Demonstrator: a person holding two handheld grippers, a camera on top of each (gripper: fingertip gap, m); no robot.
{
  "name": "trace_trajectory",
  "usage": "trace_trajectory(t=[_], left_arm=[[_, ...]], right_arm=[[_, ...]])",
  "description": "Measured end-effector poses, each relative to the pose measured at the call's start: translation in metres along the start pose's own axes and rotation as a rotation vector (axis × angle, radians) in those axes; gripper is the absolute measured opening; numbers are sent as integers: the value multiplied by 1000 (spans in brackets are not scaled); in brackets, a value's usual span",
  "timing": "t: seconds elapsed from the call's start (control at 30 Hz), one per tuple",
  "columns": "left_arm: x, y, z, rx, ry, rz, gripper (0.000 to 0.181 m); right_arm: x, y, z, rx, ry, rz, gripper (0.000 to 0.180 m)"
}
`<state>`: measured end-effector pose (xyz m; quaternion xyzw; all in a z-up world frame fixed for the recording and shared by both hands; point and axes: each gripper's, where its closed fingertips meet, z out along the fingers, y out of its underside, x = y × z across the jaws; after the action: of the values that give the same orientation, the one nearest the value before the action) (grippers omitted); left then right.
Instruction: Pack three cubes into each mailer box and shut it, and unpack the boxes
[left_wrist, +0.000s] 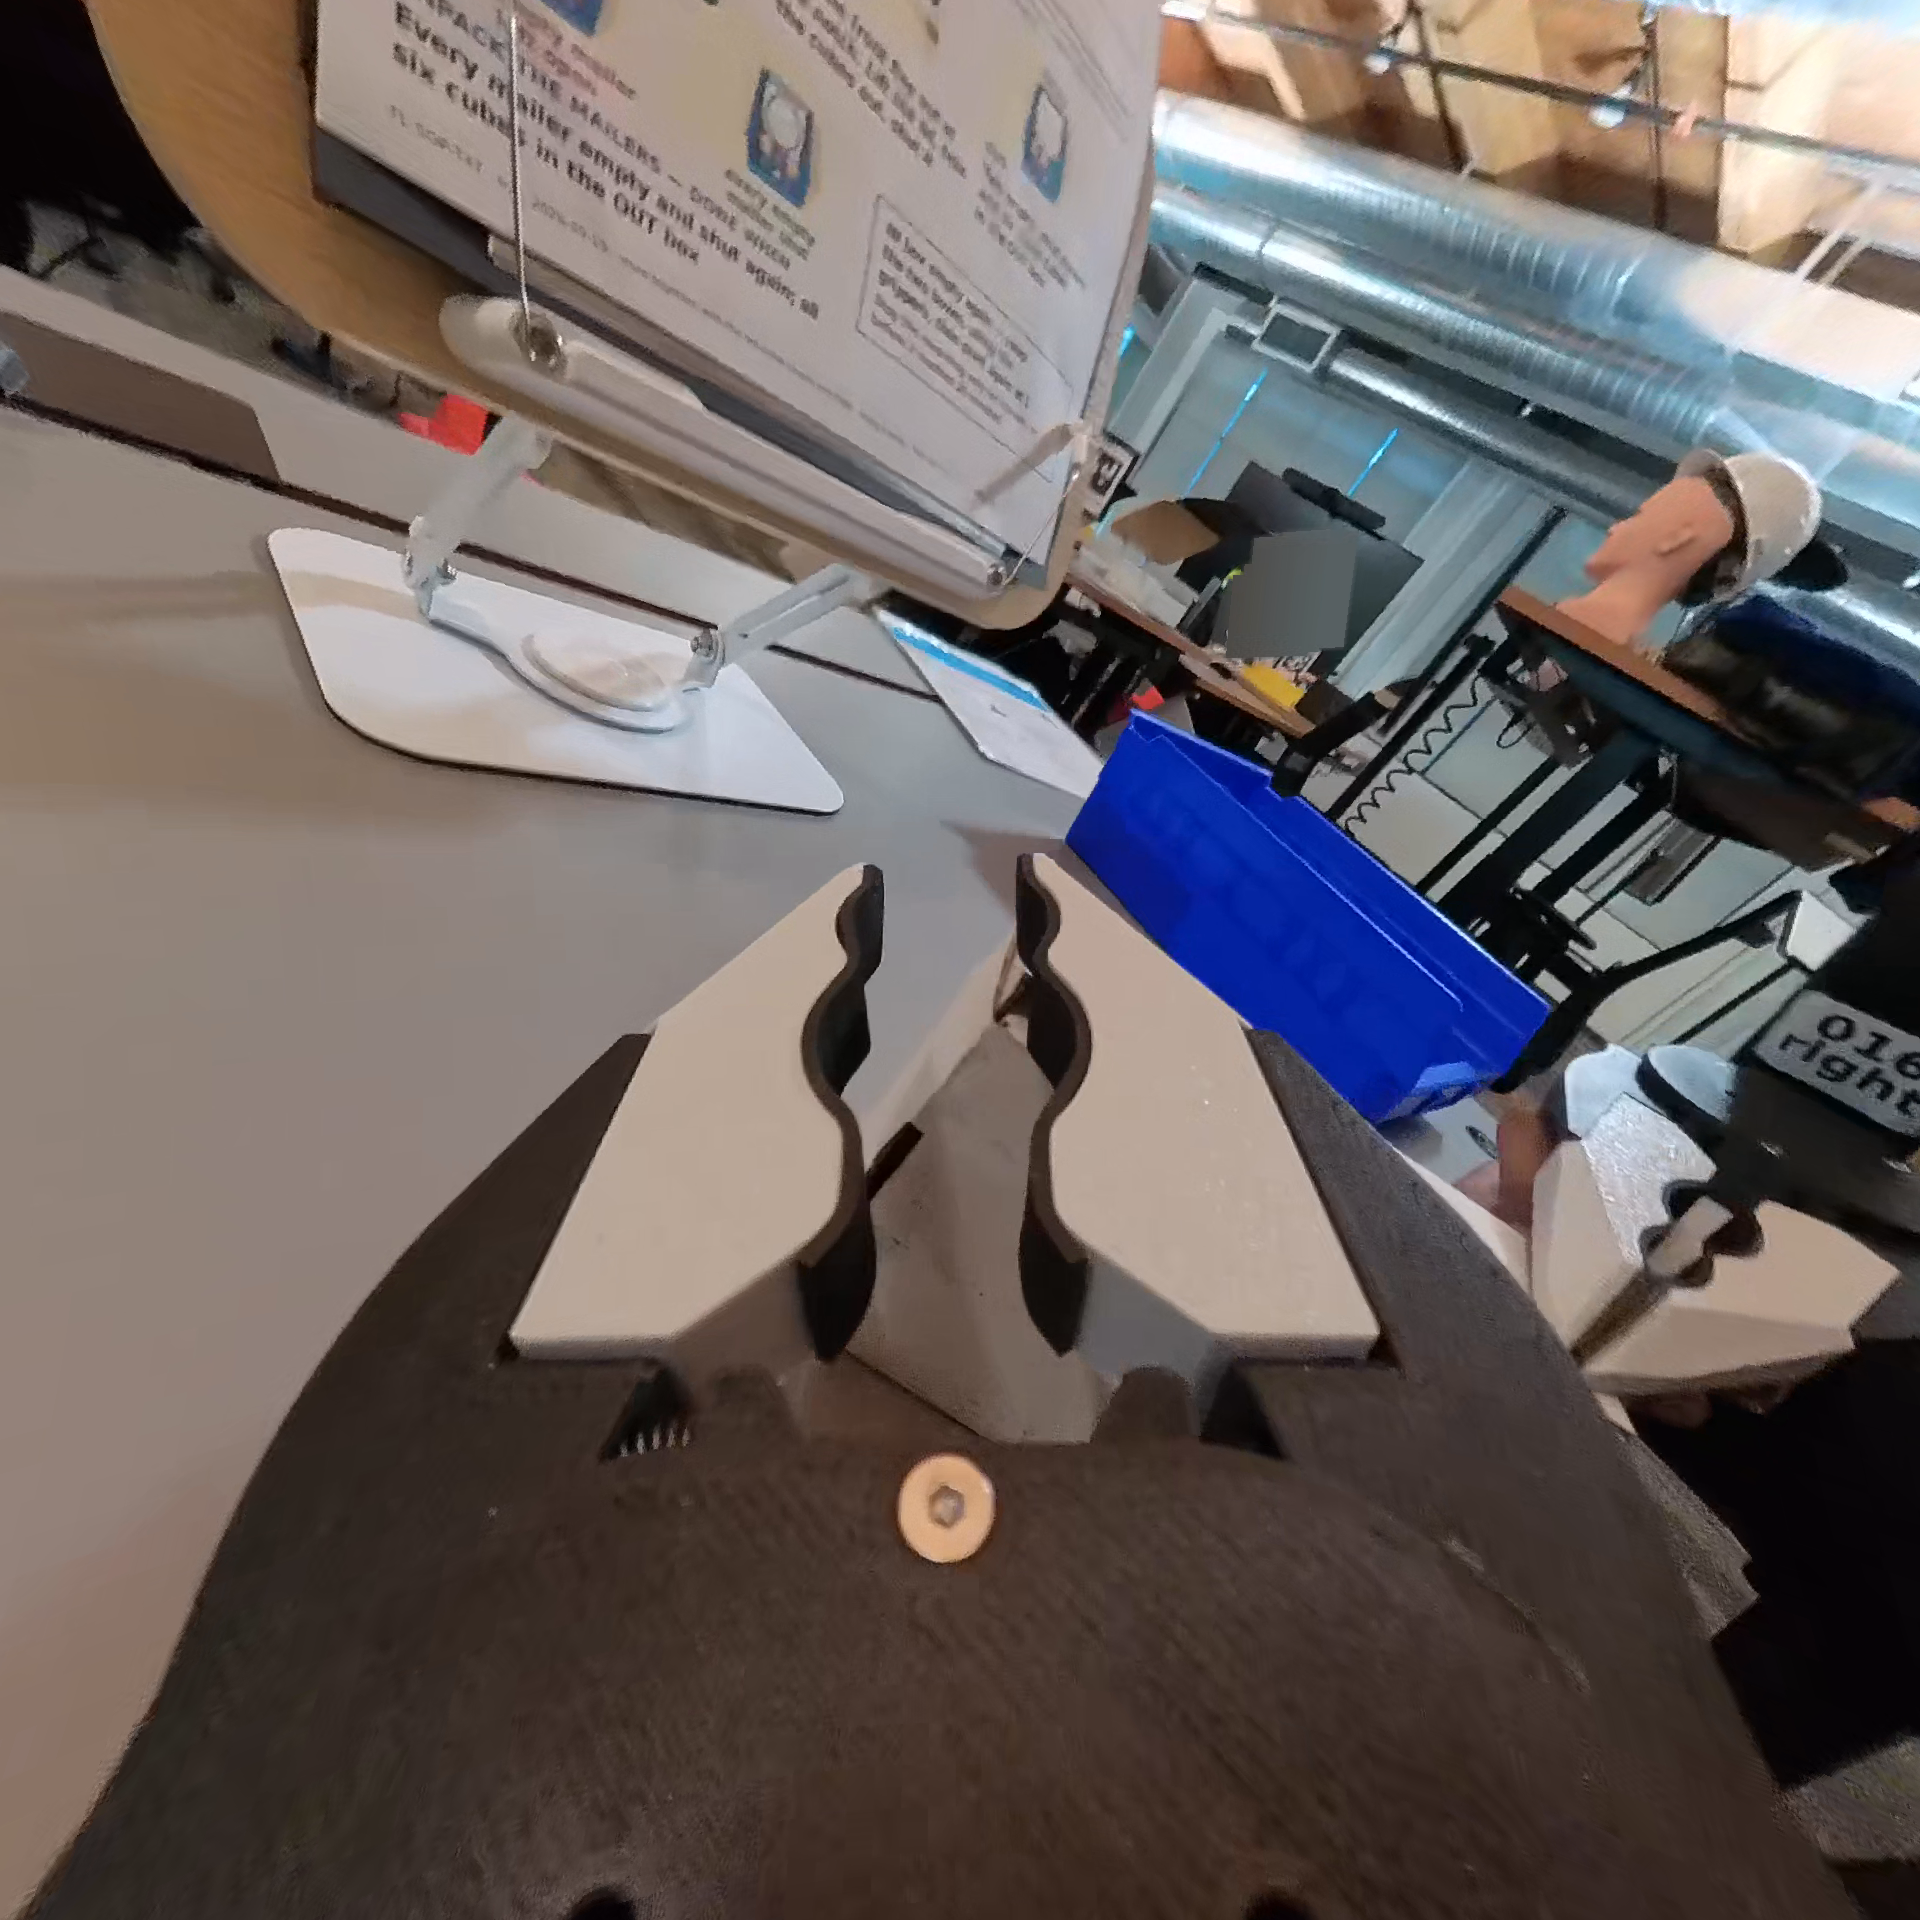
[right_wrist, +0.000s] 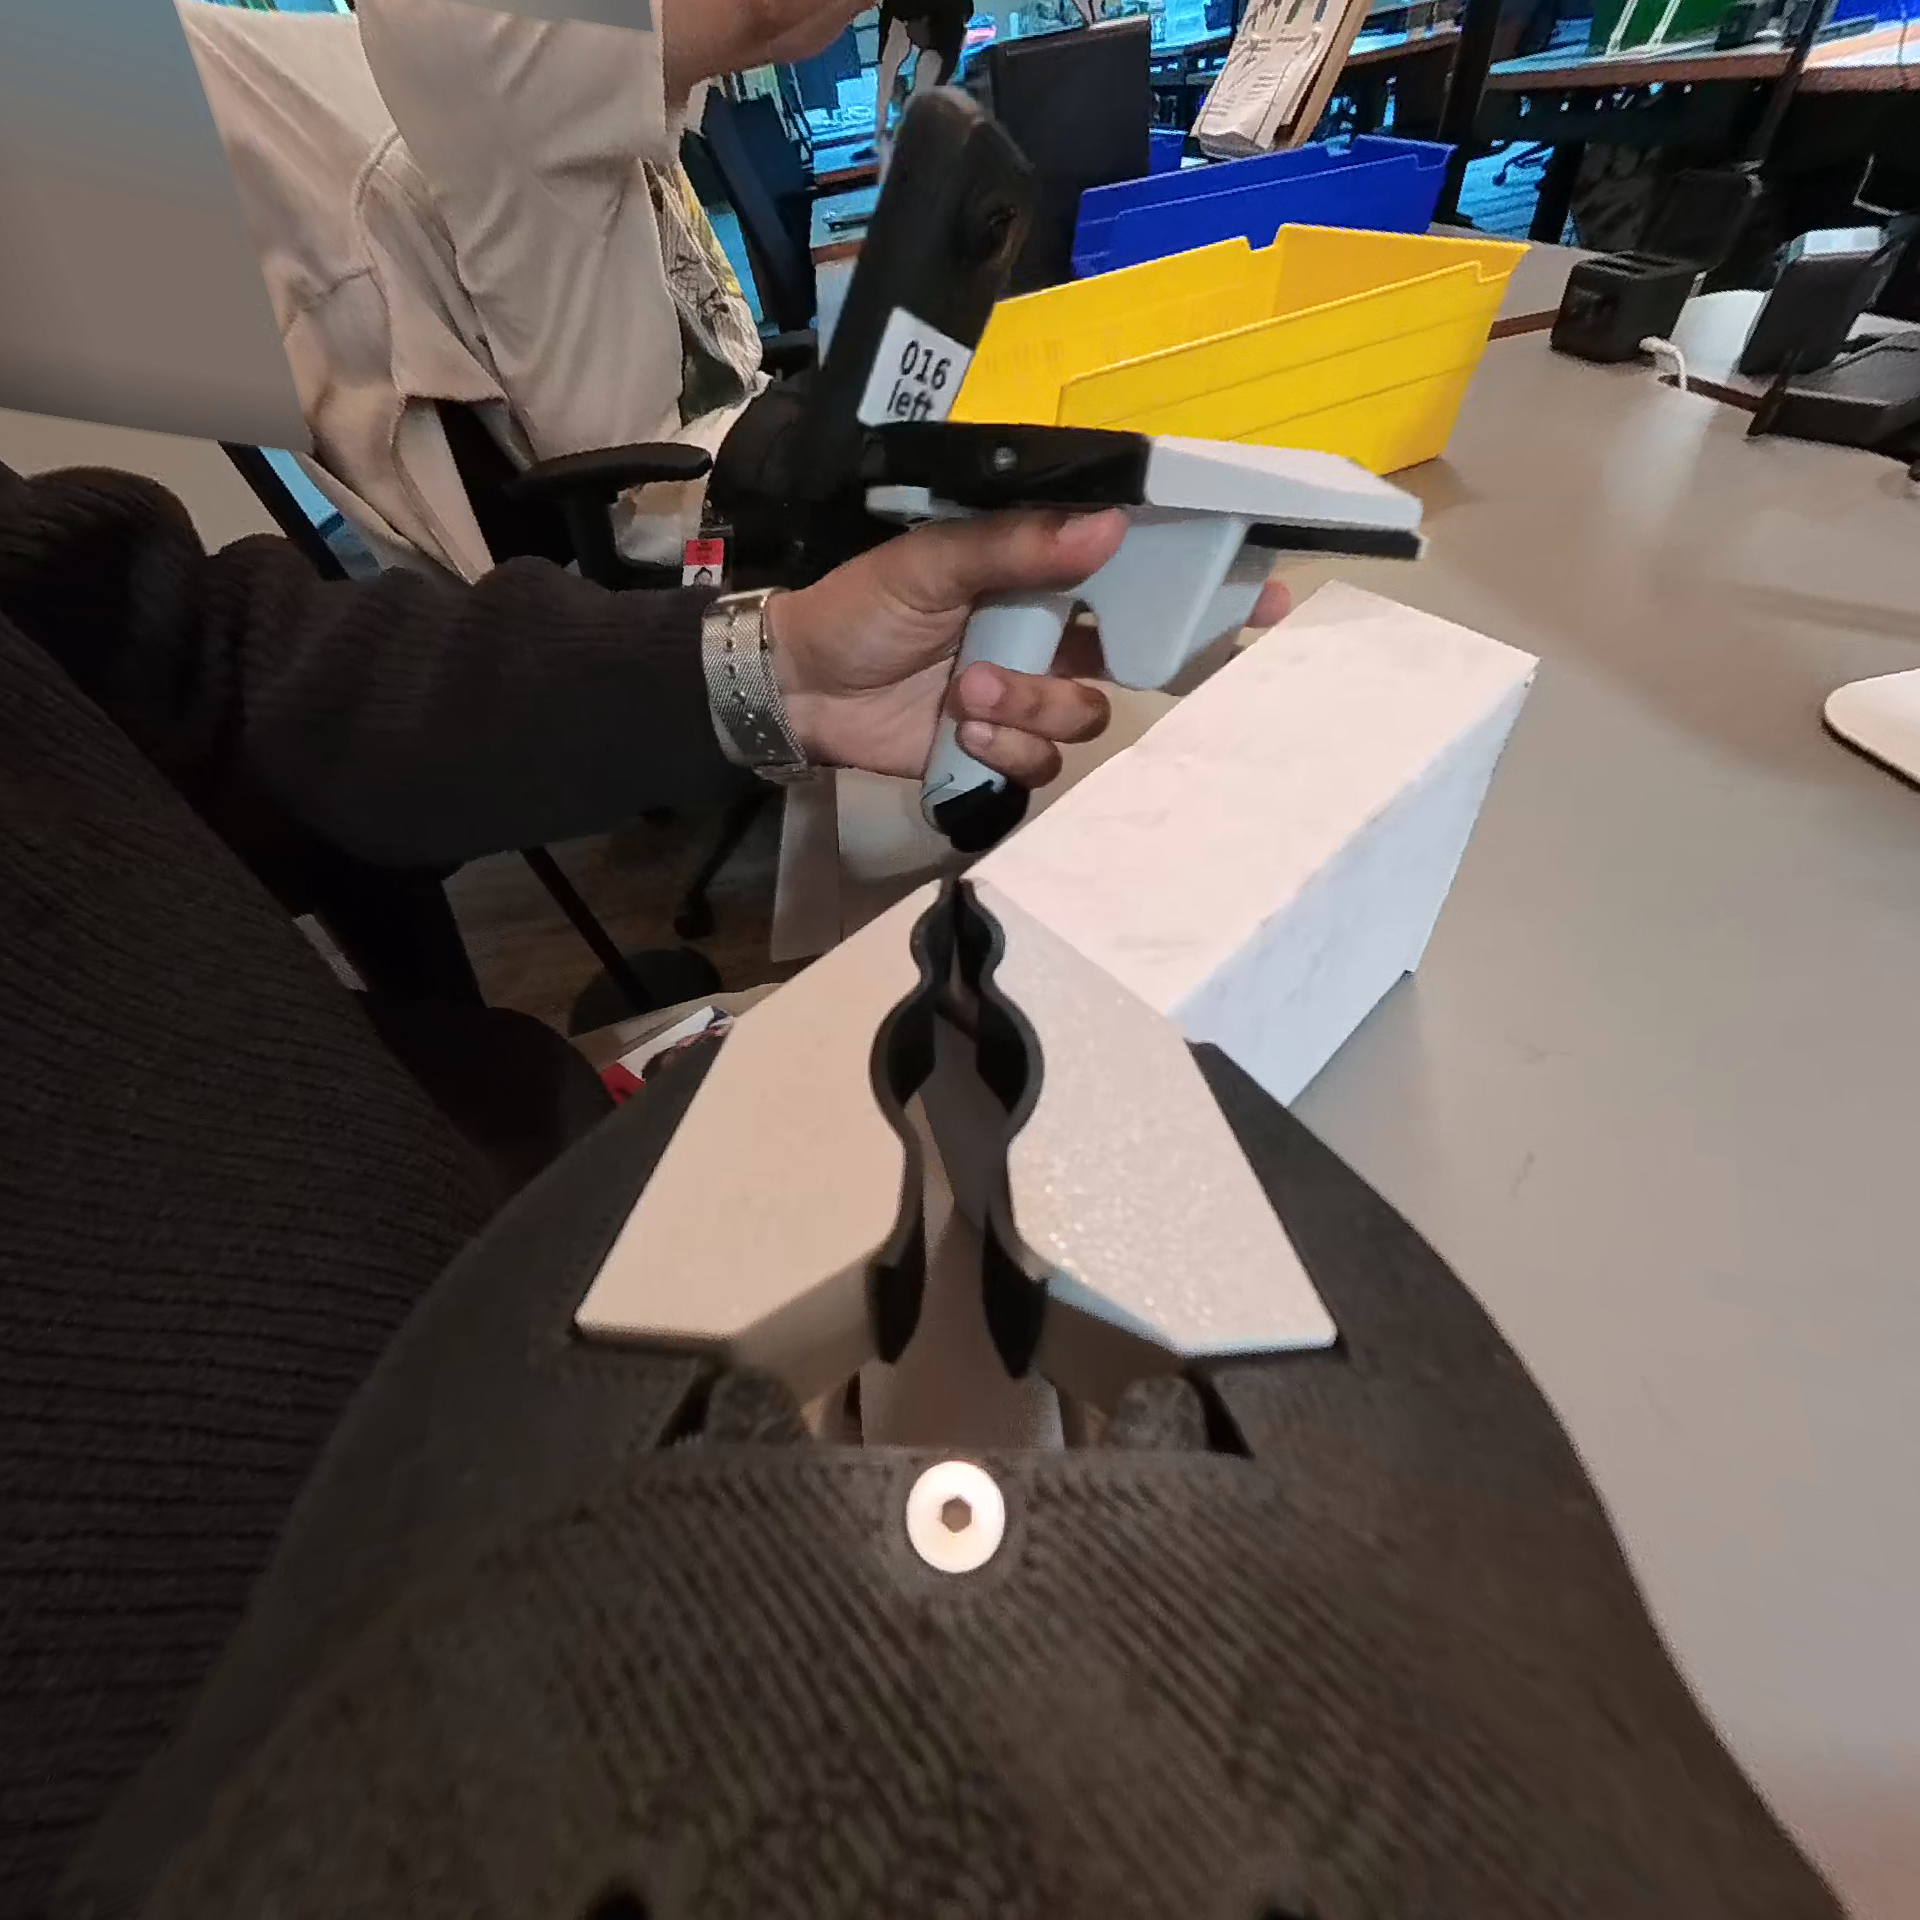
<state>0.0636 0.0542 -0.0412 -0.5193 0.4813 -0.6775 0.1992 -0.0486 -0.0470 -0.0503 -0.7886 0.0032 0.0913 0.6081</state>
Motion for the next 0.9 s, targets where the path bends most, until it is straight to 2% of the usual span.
trace_trajectory(t=[0.1,0.17,0.23,0.33,0.37,0.47,0.53,0.57,0.67,0.8,0.9], left_arm=[[-4,13,6,-82,-31,21,21],[-5,12,3,-55,-45,28,19],[-8,15,1,-83,-58,32,4],[-26,52,0,-278,-125,90,8],[-28,52,-1,-271,-138,72,9],[-8,13,-4,-73,-30,26,12],[-3,-2,-9,3,1,10,36],[0,-1,-10,2,25,-3,40],[4,20,-5,-94,70,-60,40],[4,23,-1,-100,63,-113,37],[8,26,-1,-94,104,-270,30]], right_arm=[[0,0,0,-6,6,-15,0],[0,0,0,-7,7,-18,0],[0,0,0,-7,8,-24,0],[1,0,-1,-3,8,-26,0],[0,0,-1,-2,9,-30,0],[0,0,-1,0,11,-38,0],[0,0,-1,2,12,-43,0],[0,0,-1,4,13,-49,0],[0,-1,-1,19,17,-70,0],[2,-1,0,17,43,-104,0],[2,-1,0,16,51,-126,0]])
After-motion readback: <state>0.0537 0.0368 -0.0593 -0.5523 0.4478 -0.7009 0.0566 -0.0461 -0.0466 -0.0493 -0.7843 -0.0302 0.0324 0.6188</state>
